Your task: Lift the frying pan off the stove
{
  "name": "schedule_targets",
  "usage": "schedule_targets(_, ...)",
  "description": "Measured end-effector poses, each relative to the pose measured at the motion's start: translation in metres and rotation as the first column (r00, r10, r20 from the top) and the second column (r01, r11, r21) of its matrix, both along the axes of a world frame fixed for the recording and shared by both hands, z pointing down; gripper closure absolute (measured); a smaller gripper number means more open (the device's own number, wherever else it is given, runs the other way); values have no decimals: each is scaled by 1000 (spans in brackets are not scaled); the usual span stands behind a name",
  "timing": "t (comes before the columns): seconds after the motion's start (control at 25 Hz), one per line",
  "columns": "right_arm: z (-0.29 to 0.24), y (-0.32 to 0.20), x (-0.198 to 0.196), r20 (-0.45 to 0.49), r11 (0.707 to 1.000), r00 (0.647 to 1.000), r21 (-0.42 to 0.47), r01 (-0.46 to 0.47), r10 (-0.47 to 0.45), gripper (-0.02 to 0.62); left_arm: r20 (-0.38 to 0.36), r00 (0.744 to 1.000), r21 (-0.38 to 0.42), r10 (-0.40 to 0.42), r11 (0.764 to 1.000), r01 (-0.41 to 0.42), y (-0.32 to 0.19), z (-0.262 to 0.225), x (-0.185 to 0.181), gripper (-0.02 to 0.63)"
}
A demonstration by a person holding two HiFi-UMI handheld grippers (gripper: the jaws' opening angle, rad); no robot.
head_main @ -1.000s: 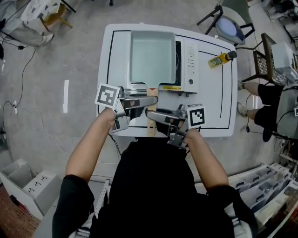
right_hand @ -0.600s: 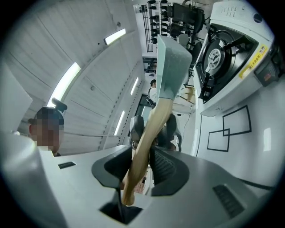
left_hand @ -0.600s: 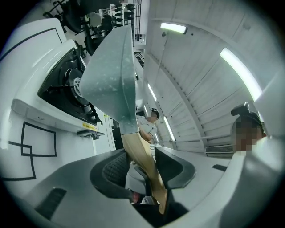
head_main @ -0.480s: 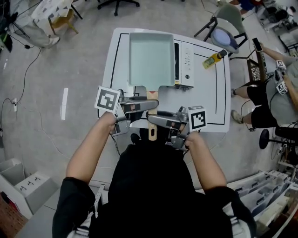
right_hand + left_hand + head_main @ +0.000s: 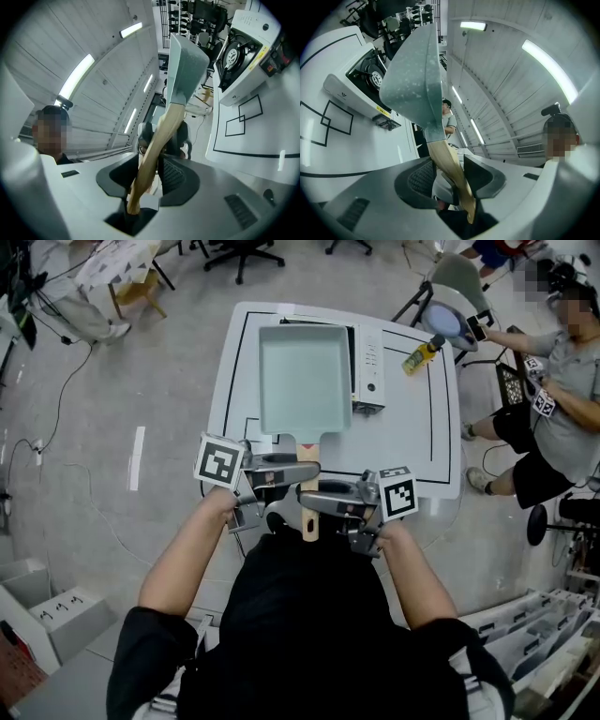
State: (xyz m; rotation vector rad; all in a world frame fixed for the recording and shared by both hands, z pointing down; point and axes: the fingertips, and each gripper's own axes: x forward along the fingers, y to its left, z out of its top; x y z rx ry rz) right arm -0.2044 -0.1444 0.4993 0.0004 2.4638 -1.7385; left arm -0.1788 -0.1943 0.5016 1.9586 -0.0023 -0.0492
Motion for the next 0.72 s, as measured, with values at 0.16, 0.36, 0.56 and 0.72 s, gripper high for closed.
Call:
schedule_targets(0.16, -3, 23, 20, 12, 1000, 1000, 6, 15, -16, 453, 24, 1000, 6, -6, 1000, 6, 22, 0, 19, 420)
schedule_targets(0.36, -6, 45, 42, 21, 999, 999, 15, 40, -40, 448, 46, 999, -11, -18, 1000, 19, 46, 2, 40, 419)
schedule_targets(0.56, -7, 85, 81, 16, 997, 997, 21, 70, -70, 440, 35, 997, -66, -64, 996, 66, 86, 7, 75, 419)
schedule_targets(0.72, -3, 118, 112, 3, 994, 995, 35, 100, -100, 439, 47, 995, -63, -85, 994, 88, 118, 14, 104, 420)
